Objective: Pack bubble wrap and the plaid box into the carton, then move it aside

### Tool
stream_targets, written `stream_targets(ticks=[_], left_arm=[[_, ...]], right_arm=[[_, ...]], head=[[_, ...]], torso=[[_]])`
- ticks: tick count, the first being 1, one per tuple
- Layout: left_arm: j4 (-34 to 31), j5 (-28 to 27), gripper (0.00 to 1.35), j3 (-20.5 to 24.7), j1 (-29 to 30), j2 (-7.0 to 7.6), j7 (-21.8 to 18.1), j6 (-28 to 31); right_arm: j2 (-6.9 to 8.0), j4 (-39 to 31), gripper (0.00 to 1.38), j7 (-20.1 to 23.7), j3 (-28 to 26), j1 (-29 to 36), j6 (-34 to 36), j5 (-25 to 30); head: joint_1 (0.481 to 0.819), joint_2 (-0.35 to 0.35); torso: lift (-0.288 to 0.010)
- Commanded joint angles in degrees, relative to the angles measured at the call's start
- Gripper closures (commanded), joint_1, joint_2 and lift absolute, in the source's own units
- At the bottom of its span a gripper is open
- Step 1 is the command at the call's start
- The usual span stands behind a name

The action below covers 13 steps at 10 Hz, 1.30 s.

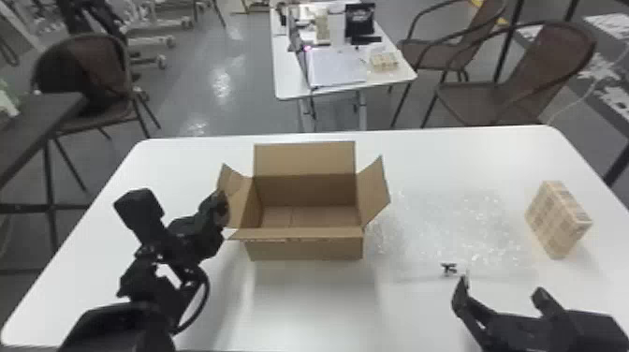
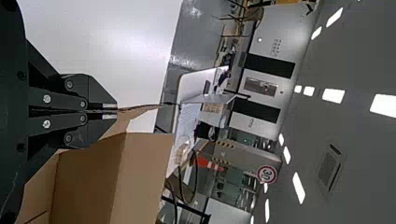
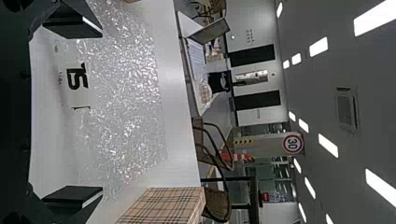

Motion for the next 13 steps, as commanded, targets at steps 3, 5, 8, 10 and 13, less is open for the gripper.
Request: stream_targets(ticks=[3, 5, 8, 10, 13], left_arm=[[0.0, 0.2, 1.21, -0.2, 0.2, -0.05, -0.2, -0.5], [0.0, 0.6, 1.21, -0.1, 0.3, -0.05, -0.4, -0.7], [0.7, 0.4, 1.21, -1.6, -0.9, -0.14, -0.4, -0.5], [0.8, 0.5, 1.21, -1.6, -1.1, -0.14, -0.4, -0.5], [0.8, 0.6, 1.21, -2.2, -1.3, -0.05, -0.4, -0.5]], right_arm=[[0.27, -3.5, 0.11, -1.7, 0.0, -2.6, 8.6, -2.2], [0.88, -5.3, 0.11, -2.9, -0.2, -10.0, 22.0, -7.5], [1.32, -6.1, 0.11, -7.2, -1.1, -23.8, 44.6, -12.8], [1.76, -3.5, 0.11, -10.8, -1.4, -28.4, 49.3, -15.8], [3.87, 4.4, 0.11, -11.2, -5.8, -34.4, 56.8, -20.4]], head=[[0.695, 0.131], [0.695, 0.127], [0.695, 0.136], [0.695, 0.126], [0.695, 0.117]], torso=[[-0.137], [-0.137], [-0.137], [-0.137], [-0.137]])
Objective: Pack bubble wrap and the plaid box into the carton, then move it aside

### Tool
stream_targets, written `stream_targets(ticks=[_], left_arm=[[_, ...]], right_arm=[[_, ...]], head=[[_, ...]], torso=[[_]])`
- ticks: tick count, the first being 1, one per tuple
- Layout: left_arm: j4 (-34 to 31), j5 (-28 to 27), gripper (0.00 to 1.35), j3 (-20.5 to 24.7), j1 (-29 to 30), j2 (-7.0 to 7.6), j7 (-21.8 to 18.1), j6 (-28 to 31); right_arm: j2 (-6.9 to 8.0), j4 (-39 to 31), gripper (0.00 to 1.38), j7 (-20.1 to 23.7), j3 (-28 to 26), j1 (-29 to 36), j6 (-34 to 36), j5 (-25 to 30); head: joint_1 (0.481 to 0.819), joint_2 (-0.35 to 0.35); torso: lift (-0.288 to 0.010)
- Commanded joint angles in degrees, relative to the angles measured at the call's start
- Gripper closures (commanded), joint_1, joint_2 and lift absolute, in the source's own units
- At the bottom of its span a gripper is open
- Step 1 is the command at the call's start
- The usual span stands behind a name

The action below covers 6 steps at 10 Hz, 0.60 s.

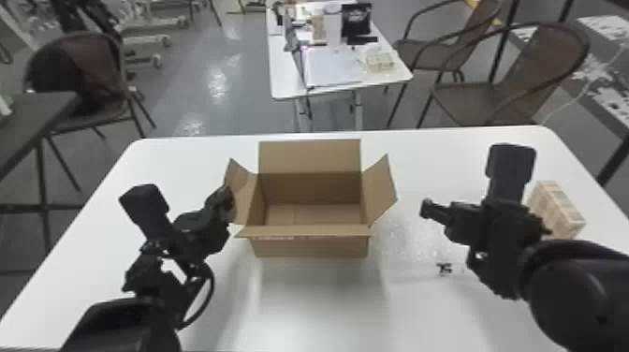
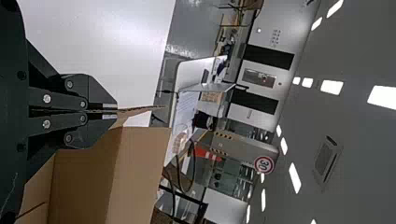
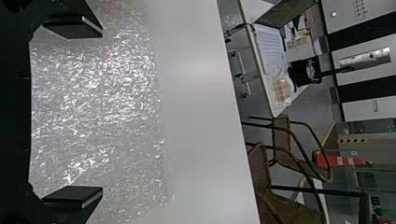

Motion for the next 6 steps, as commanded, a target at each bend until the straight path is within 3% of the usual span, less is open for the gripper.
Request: stream_targets(ticks=[1, 3, 6], left_arm=[[0.2, 0.0, 1.21, -0.3, -0.3, 0.01, 0.0, 0.0], [0.7, 0.4, 1.21, -0.8, -0.6, 0.18, -0.1, -0.3], [1.5, 1.0, 1.21, -1.5, -1.1, 0.54, -0.1, -0.5]], right_arm=[[0.24, 5.9, 0.13, 0.0, -1.7, -2.7, 1.0, -4.3], [0.16, 13.9, 0.15, -0.1, -2.8, -6.4, 1.2, -8.6], [0.07, 19.5, 0.15, -0.1, -2.8, -10.6, 4.6, -8.4]], head=[[0.695, 0.112], [0.695, 0.108], [0.695, 0.102]], torso=[[-0.137], [-0.137], [-0.137]])
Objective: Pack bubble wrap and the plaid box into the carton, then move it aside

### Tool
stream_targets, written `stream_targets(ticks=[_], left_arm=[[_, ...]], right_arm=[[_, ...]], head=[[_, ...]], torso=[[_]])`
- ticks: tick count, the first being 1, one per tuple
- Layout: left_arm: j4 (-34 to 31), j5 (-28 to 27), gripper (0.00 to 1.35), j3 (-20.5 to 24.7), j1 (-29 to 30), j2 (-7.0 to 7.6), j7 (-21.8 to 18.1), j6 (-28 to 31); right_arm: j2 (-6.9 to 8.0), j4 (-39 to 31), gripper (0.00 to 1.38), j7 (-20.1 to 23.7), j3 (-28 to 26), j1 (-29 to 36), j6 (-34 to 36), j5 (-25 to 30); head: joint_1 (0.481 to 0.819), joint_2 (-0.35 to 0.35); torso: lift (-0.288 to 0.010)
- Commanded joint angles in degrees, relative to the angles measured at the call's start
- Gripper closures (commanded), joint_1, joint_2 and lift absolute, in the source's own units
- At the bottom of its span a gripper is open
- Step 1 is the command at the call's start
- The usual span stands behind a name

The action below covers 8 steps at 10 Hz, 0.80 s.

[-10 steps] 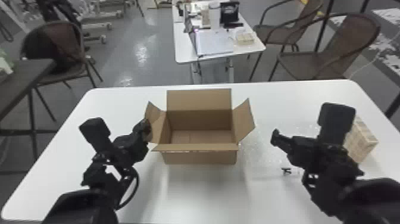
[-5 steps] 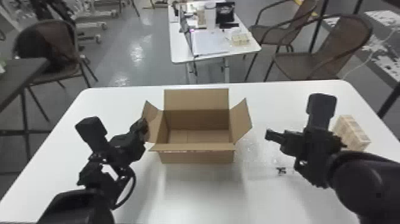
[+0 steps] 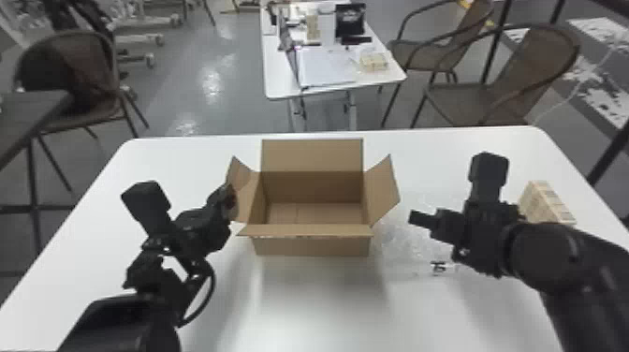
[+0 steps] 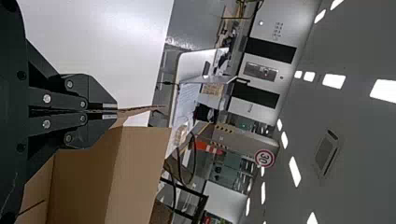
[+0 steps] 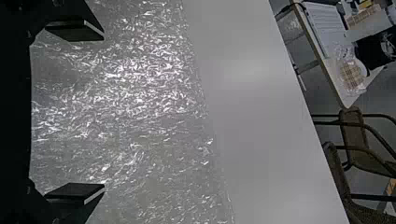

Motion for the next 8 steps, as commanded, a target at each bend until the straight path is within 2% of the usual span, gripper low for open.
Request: stream_targets(ticks=[1, 3, 5, 8], left_arm=[[0.1, 0.1, 1.21, 0.0, 0.0, 0.01, 0.0, -0.1], [0.4, 0.1, 1.21, -0.2, -0.3, 0.01, 0.0, -0.2], [0.7, 0.4, 1.21, -0.6, -0.6, 0.01, 0.0, -0.7], [0.8, 0.8, 1.21, -0.6, -0.7, 0.18, 0.0, -0.9]], right_arm=[[-0.01, 2.5, 0.17, -0.1, 0.0, -2.4, 3.0, 0.5], [-0.36, 5.7, 0.27, -0.8, 0.0, -6.5, 10.0, 1.0], [-0.89, 5.1, 0.92, -0.8, 0.0, -6.1, 10.4, 0.8], [-1.50, 3.6, 1.00, -0.7, 0.0, -5.9, 11.4, 1.0]], head=[[0.695, 0.100], [0.695, 0.099], [0.695, 0.093], [0.695, 0.086]], torso=[[-0.137], [-0.137], [-0.137], [-0.137]])
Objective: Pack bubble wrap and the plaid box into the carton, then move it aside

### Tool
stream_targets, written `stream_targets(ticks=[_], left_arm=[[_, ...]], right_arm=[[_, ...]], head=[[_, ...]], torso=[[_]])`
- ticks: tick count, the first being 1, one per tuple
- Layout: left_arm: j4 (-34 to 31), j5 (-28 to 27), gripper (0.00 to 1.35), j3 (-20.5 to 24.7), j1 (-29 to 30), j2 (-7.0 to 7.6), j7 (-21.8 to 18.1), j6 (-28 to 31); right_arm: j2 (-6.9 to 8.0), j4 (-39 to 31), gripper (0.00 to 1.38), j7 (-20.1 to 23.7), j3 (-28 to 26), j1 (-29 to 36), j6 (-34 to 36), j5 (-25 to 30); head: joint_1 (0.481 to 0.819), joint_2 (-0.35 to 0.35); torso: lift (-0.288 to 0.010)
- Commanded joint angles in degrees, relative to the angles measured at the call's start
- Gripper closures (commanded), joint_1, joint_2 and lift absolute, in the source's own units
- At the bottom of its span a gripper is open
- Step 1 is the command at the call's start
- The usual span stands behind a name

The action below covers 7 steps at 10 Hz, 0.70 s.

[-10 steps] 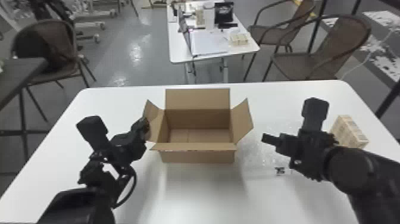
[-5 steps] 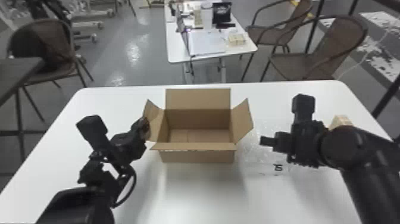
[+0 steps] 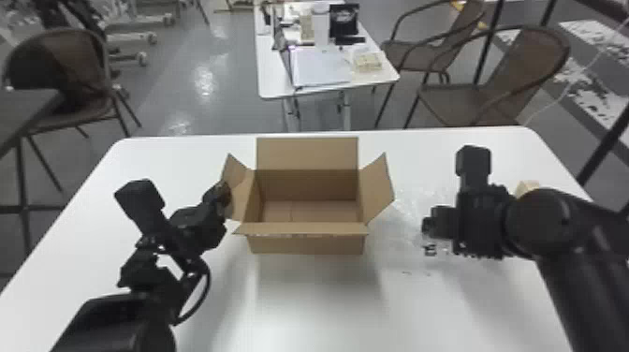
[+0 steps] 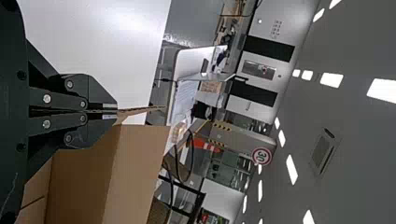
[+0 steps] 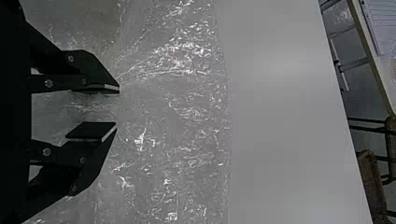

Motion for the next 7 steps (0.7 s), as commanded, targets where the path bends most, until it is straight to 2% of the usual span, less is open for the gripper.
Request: stream_targets(ticks=[1, 2, 4, 7], left_arm=[[0.0, 0.3, 1.21, 0.0, 0.0, 0.08, 0.0, -0.2], [0.0, 0.3, 1.21, 0.0, 0.0, 0.08, 0.0, -0.5], [0.1, 0.4, 1.21, 0.3, 0.1, 0.16, 0.0, -0.9], [0.0, 0.5, 1.21, 0.7, 0.3, 0.16, 0.0, -1.4]], right_arm=[[-0.32, -2.1, 1.05, 0.0, -0.1, 0.7, -0.2, 0.3], [-0.76, -4.8, 1.05, 0.0, -0.1, 2.4, -2.0, 0.2], [-1.81, -8.9, 1.05, 2.8, -0.6, 4.9, -5.4, 0.4], [-1.81, -15.2, 1.05, 2.9, -0.9, 7.3, -9.5, 0.3]], head=[[0.695, 0.084], [0.695, 0.082], [0.695, 0.080], [0.695, 0.079]], torso=[[-0.137], [-0.137], [-0.137], [-0.137]])
